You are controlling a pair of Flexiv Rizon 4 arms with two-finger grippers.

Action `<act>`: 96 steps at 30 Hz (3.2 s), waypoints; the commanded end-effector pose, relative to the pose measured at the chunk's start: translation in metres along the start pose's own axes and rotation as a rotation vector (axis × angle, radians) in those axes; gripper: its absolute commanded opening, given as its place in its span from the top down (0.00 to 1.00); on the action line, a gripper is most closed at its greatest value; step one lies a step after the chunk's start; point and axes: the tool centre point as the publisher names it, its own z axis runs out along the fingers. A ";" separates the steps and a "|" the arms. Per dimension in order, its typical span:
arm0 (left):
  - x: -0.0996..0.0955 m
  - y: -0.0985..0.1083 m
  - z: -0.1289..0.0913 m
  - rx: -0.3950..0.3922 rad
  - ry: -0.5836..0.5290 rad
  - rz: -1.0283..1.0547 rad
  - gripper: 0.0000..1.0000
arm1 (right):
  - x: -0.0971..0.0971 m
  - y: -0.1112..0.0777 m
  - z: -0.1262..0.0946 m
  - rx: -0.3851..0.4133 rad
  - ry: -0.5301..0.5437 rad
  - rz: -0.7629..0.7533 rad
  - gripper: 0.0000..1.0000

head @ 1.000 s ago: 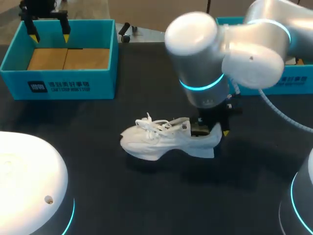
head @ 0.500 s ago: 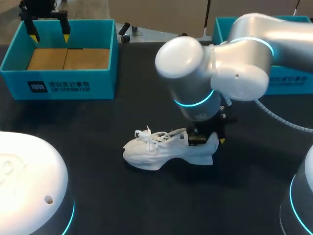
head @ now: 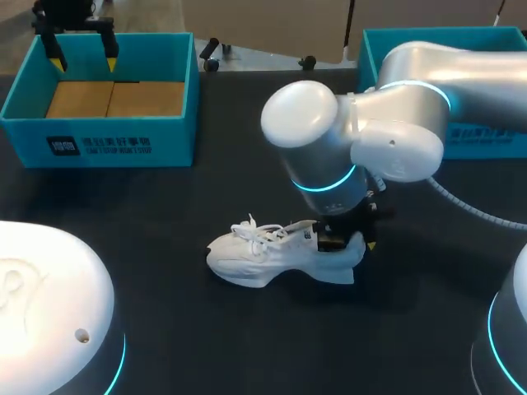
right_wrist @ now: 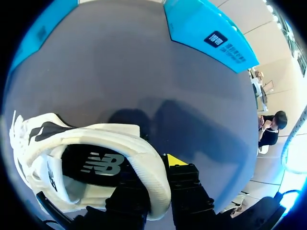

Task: Take the shoe out of the shoebox, open the shoe tongue, remove and reinsert the insole, then place the shoe into the shoebox

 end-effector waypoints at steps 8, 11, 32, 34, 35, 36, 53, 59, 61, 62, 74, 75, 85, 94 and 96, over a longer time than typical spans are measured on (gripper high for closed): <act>0.000 0.000 -0.001 -0.001 -0.001 0.000 0.00 | -0.005 0.000 -0.017 -0.007 0.020 -0.032 0.00; 0.000 0.000 -0.001 -0.001 -0.001 0.000 0.00 | -0.005 0.001 -0.029 -0.007 0.043 -0.081 0.00; 0.000 0.000 -0.001 -0.001 -0.001 0.000 0.00 | -0.012 0.011 -0.103 -0.213 0.392 -0.643 0.00; 0.000 0.000 -0.001 -0.001 -0.001 0.000 0.00 | -0.010 0.011 -0.109 -0.269 0.452 -0.710 0.00; 0.000 0.000 -0.001 -0.001 -0.001 0.000 0.00 | -0.009 0.010 -0.112 -0.297 0.494 -0.753 0.00; 0.000 0.000 -0.001 -0.001 -0.001 0.000 0.00 | -0.008 0.010 -0.116 -0.326 0.526 -0.786 0.00; 0.000 0.000 -0.001 -0.001 -0.001 0.000 0.00 | -0.001 0.015 -0.123 -0.550 0.829 -1.216 0.00; 0.000 0.000 -0.001 -0.001 -0.001 0.000 0.00 | -0.001 0.015 -0.123 -0.550 0.829 -1.216 0.00; 0.000 0.000 -0.001 -0.001 -0.001 0.000 0.00 | -0.001 0.015 -0.123 -0.550 0.829 -1.216 0.00; 0.000 0.000 -0.001 -0.001 -0.001 0.000 0.00 | -0.001 0.015 -0.123 -0.550 0.829 -1.216 0.00; 0.000 0.000 -0.001 -0.001 -0.001 0.000 0.00 | -0.007 0.017 -0.116 -0.598 0.859 -1.172 0.00; 0.000 0.000 -0.001 -0.001 -0.001 0.000 0.00 | -0.009 0.017 -0.113 -0.619 0.872 -1.166 0.00; 0.000 0.000 -0.001 -0.001 -0.001 0.000 0.00 | -0.032 0.021 -0.085 -0.770 0.873 -1.208 0.00; 0.000 0.000 -0.001 -0.001 -0.001 0.000 0.00 | -0.038 0.021 -0.057 -0.858 0.915 -1.275 0.00; 0.000 0.000 -0.001 -0.001 -0.001 0.000 0.00 | -0.038 0.021 -0.054 -0.869 0.926 -1.271 0.00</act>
